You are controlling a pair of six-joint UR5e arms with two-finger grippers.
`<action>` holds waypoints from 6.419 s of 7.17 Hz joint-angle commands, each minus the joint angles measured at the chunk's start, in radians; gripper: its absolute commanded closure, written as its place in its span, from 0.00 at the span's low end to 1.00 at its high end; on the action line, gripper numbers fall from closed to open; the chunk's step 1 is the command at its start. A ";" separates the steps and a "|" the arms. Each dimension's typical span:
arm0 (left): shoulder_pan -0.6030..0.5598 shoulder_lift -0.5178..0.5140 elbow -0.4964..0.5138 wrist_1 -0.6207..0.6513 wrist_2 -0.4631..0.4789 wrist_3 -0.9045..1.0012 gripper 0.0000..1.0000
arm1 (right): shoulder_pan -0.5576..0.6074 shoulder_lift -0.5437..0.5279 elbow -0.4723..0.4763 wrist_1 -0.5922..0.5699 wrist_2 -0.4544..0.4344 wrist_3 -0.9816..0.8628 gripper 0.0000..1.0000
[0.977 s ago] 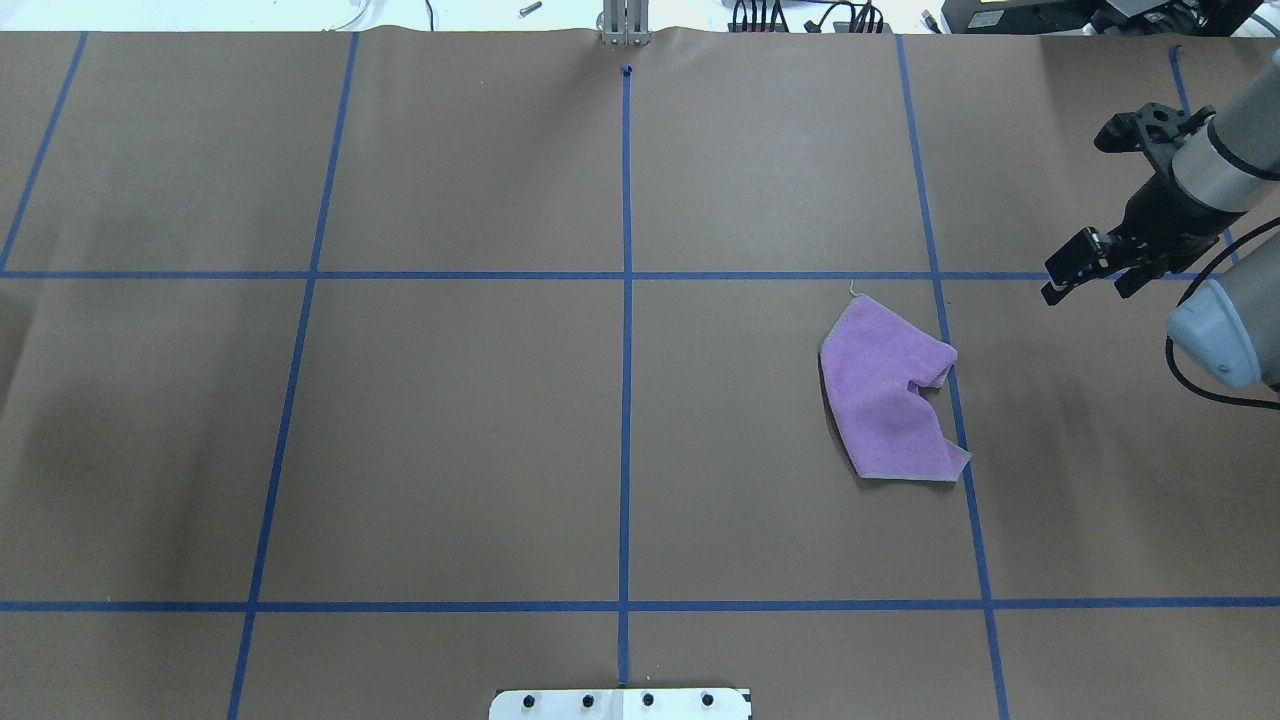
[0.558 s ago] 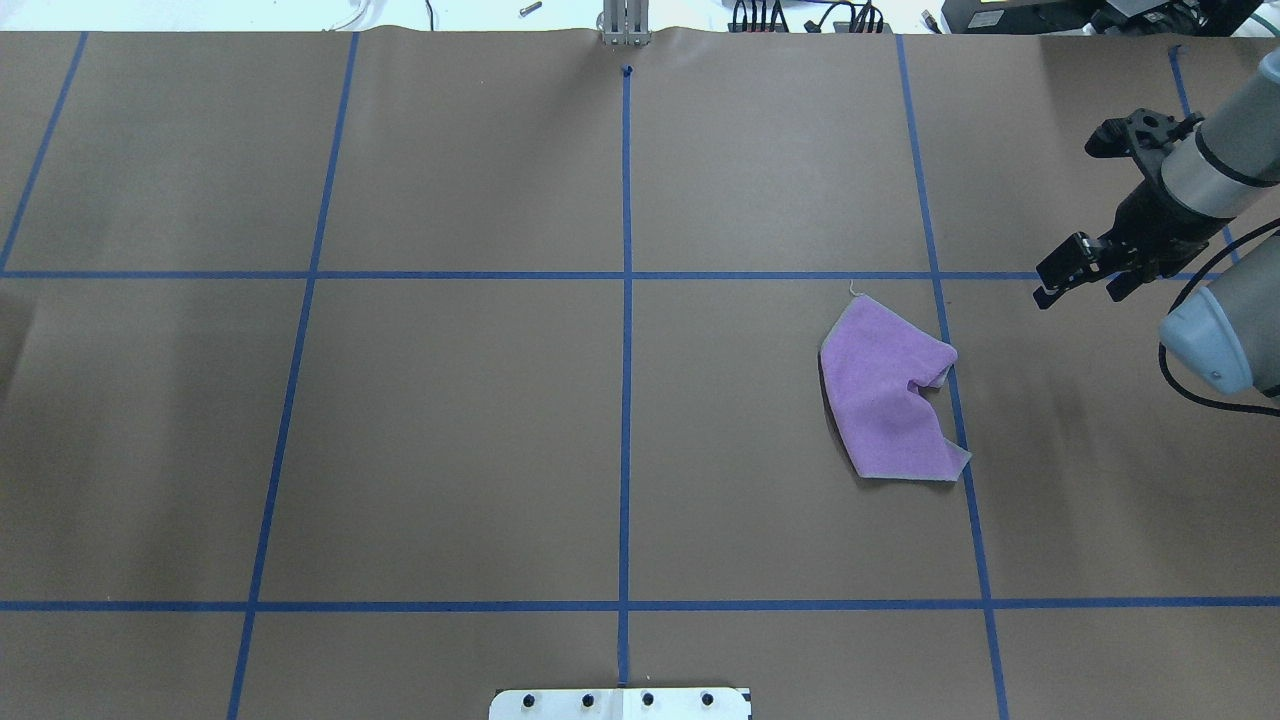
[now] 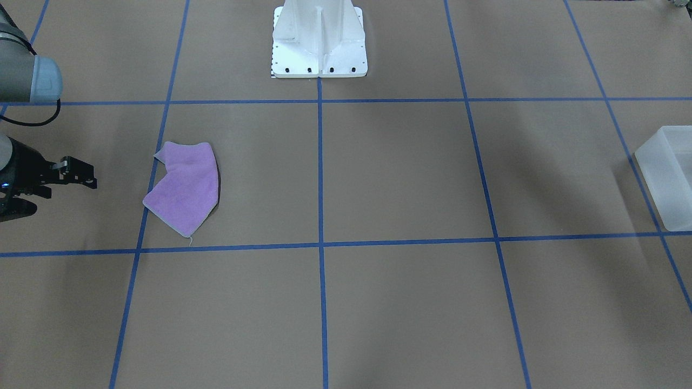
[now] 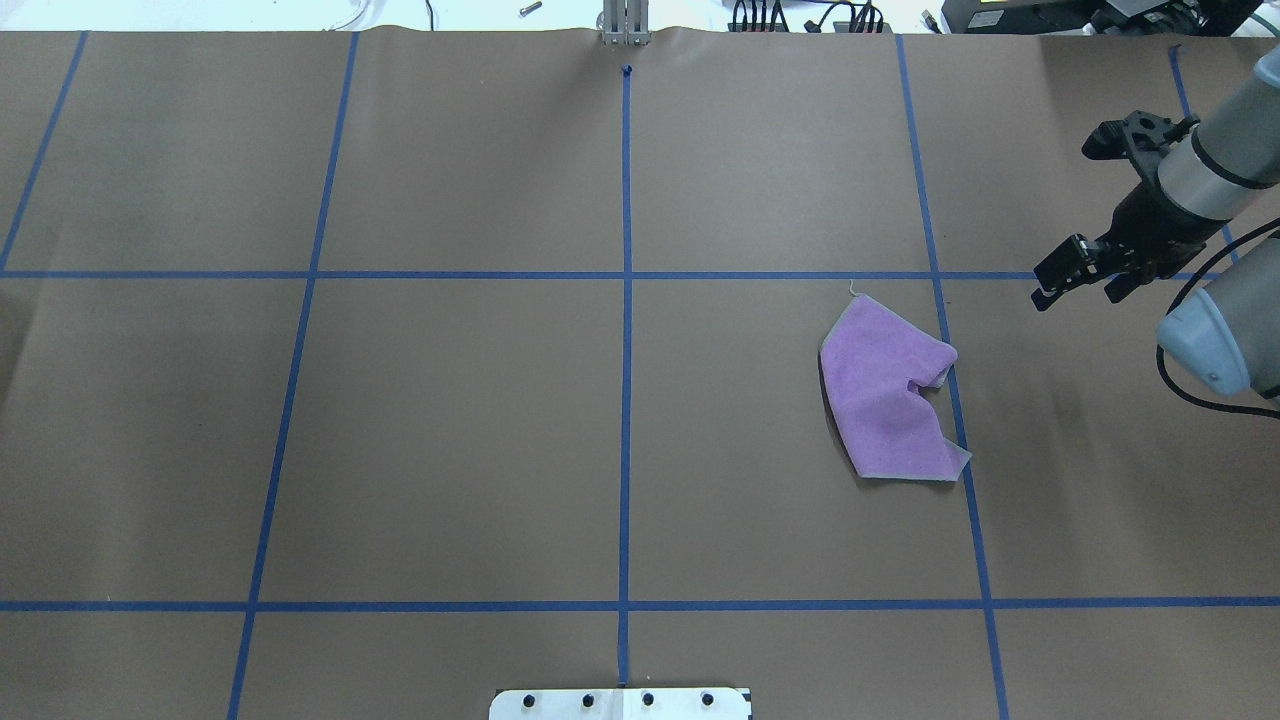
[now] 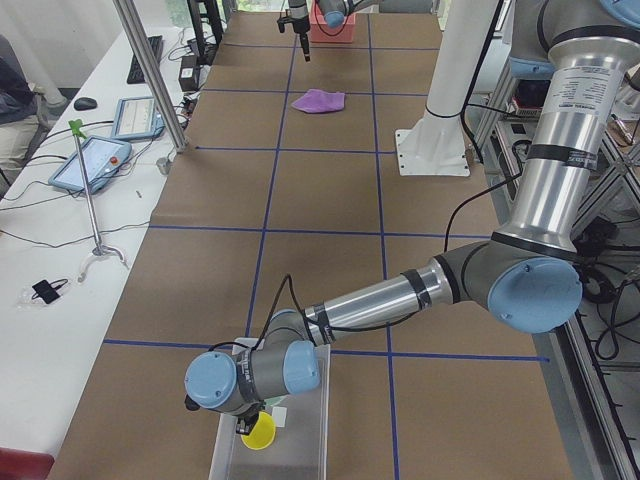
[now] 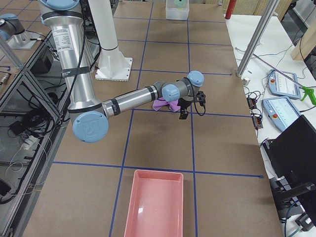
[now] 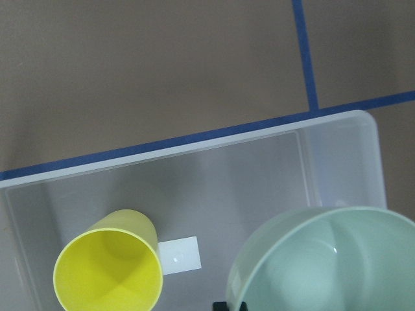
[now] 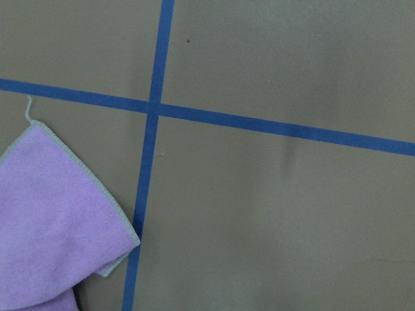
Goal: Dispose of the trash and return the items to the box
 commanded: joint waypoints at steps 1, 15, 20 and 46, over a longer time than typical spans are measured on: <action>0.003 0.001 0.025 -0.057 -0.039 -0.075 1.00 | -0.001 0.000 0.000 0.000 0.000 -0.001 0.00; 0.153 -0.021 -0.441 0.207 -0.170 -0.459 0.07 | -0.259 0.038 -0.003 0.239 -0.106 0.608 0.00; 0.162 -0.016 -0.465 0.204 -0.152 -0.469 0.06 | -0.305 0.087 -0.003 0.241 -0.147 0.801 0.18; 0.382 0.035 -0.701 0.082 0.009 -0.783 0.03 | 0.722 -0.197 -0.145 -0.276 -0.094 -0.811 0.00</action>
